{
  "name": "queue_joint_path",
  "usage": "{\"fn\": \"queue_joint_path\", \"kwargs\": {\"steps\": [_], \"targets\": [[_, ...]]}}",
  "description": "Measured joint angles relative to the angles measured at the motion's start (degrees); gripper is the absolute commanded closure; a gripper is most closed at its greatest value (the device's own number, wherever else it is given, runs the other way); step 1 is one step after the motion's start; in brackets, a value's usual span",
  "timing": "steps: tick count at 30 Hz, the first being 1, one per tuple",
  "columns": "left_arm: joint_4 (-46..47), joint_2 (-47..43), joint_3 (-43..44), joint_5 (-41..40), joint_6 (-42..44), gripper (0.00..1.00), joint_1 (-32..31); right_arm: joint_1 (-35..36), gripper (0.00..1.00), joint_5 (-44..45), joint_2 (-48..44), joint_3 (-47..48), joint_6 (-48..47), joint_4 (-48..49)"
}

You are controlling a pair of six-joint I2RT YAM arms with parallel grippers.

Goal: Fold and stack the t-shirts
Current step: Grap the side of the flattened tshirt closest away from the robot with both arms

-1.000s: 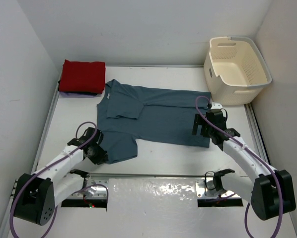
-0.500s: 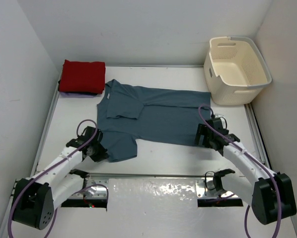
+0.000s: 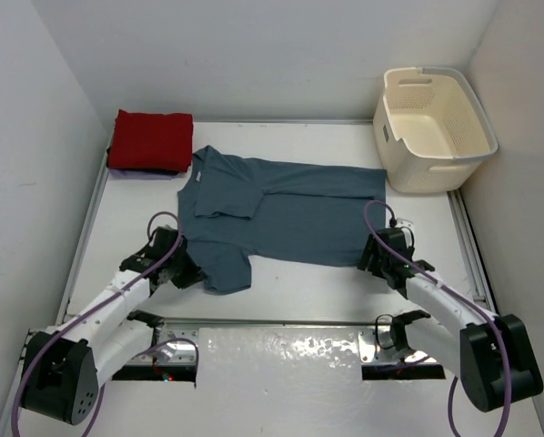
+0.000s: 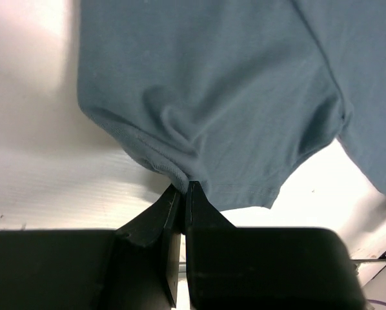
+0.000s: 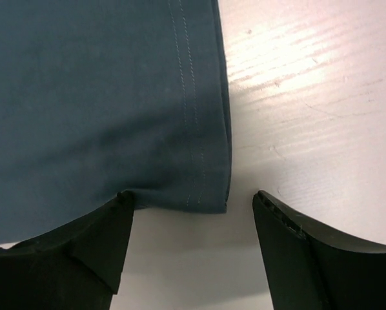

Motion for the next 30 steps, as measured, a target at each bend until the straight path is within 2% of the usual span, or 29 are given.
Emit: {"fn": "queue_joint_path", "kwargs": {"steps": [6,7,10,12,13,16,19,21,30], "targets": [[0.37,-0.37,1.31,0.42,1.44,1.0,0.0,0.0,0.28,-0.68,-0.02,-1.03,0.52,3.91],[0.35,-0.37,1.64,0.37,1.77,1.0,0.0,0.0,0.36,-0.79,-0.04,-1.31,0.48,4.72],[0.39,-0.37,2.01,0.33,2.23,1.0,0.0,0.0,0.5,-0.79,-0.17,-2.14,0.48,6.6],[0.37,-0.35,2.05,0.35,2.43,1.0,0.0,0.0,0.56,-1.01,-0.2,-2.58,0.72,7.65],[0.37,-0.35,2.05,0.35,2.45,1.0,0.0,0.0,0.63,-1.16,-0.2,-2.73,0.76,8.02],[0.35,-0.24,2.38,0.39,2.54,1.0,0.0,0.0,0.74,-1.36,-0.17,-2.75,1.18,7.85],[0.35,-0.2,3.15,0.44,2.84,1.0,0.0,0.0,0.81,-1.7,-0.37,-2.73,1.44,7.15],[0.39,-0.17,3.89,0.59,3.04,1.0,0.0,0.0,1.0,-1.64,-0.98,-2.64,1.49,6.25],[4.98,2.4,8.87,2.23,3.21,1.0,0.0,0.0,1.0,-0.09,-2.49,1.51,0.85,0.9]]}}
